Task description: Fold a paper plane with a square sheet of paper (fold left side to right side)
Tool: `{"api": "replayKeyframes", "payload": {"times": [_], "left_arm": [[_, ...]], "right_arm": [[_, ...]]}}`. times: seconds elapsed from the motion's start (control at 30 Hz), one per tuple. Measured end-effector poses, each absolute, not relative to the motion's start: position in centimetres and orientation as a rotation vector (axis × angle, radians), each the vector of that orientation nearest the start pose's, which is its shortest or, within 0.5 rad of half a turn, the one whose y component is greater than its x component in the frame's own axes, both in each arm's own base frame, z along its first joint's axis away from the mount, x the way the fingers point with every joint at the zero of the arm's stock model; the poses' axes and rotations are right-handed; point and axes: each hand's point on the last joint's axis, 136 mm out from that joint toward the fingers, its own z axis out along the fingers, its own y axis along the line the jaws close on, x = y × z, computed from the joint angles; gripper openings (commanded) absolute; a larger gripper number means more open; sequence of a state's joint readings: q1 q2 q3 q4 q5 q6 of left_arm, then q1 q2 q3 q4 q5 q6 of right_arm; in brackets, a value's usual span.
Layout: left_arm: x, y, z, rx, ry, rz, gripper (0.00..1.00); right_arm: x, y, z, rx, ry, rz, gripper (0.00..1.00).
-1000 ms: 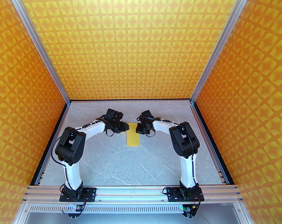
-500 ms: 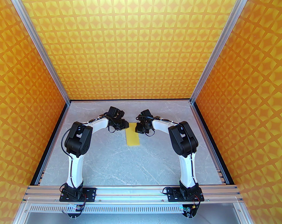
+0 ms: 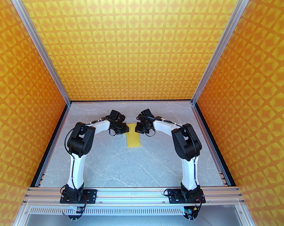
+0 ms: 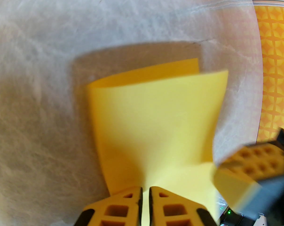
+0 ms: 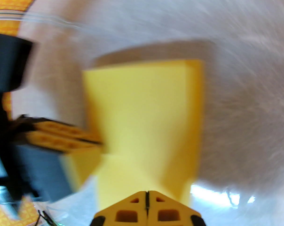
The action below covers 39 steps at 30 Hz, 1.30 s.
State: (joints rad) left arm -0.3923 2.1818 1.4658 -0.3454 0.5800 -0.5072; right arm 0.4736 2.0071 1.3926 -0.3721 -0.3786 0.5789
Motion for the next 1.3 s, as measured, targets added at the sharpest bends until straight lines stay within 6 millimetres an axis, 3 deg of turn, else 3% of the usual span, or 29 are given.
{"api": "replayKeyframes", "payload": {"times": [0.1,0.27,0.4,0.57,0.87,1.3], "left_arm": [[42.8,-27.9,2.3,0.058,2.749,-1.053,0.16],[42.7,-28.0,2.3,0.062,2.742,-1.062,0.16],[42.8,-28.1,2.3,0.06,2.739,-1.068,0.16],[42.8,-28.1,2.3,0.06,2.733,-1.076,0.17],[42.8,-28.2,2.3,0.056,2.727,-1.087,0.18],[42.8,-28.3,2.4,0.047,2.724,-1.093,0.17]], "right_arm": [[39.7,30.3,7.6,0.009,2.667,0.932,0.0],[37.2,33.0,6.6,0.083,2.679,1.035,0.0],[36.8,34.3,6.7,0.115,2.671,1.078,0.0],[37.0,34.4,6.0,0.135,2.678,1.077,0.0],[36.0,33.6,2.4,0.142,2.784,1.001,0.0],[35.7,33.4,1.9,0.065,2.824,0.947,0.0]]}}
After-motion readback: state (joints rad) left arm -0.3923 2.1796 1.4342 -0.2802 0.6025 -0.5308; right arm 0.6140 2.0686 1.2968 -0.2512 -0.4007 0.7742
